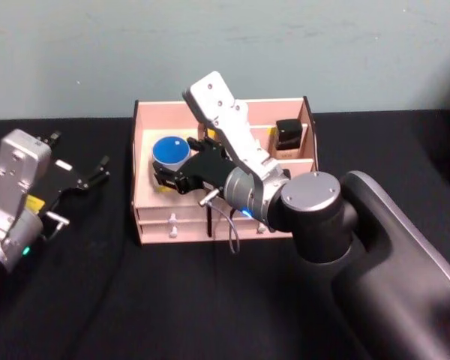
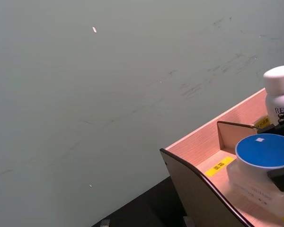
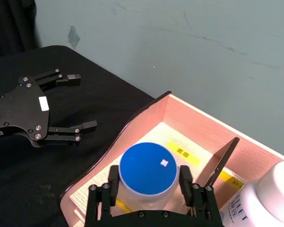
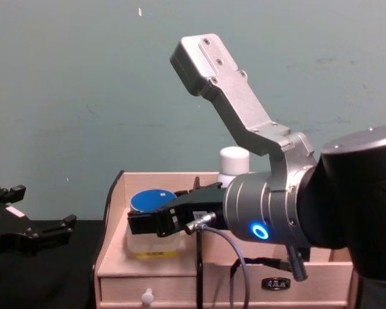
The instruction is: Pick up the facial cleanser and watermelon frost from the table and place them into the tiered storage box.
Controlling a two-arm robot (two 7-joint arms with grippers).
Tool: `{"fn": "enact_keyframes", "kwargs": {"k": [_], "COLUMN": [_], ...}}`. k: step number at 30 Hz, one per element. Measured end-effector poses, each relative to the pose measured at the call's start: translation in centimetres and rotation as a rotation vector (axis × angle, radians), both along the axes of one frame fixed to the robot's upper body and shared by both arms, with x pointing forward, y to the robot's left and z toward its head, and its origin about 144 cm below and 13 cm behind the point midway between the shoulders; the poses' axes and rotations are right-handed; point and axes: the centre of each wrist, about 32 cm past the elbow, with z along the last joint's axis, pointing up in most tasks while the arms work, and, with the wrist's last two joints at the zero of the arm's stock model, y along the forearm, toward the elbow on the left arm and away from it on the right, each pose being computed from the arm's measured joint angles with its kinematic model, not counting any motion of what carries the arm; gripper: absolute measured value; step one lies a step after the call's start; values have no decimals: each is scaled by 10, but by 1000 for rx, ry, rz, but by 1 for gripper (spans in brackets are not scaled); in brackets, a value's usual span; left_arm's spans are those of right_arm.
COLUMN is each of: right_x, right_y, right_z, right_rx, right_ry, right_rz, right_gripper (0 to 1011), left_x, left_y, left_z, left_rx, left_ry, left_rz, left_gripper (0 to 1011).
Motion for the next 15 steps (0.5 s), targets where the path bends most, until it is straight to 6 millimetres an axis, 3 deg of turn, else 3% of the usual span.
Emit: {"fn": "enact_keyframes", "kwargs": {"k": [8,15], "right_x": [-1,-4], "right_y": [-1,-5], "right_z": [1,4], "right_rx": [6,26], "right_ry": [-12,-57], "right_rz": [0,3], "right_gripper": [1002,1002], "left_x": [0,0], "left_y": [0,0], "left_z": [0,0], "left_rx": [0,0], "left_ry": [0,0], "left_rz": [0,0], "left_gripper": [1001,1001]}}
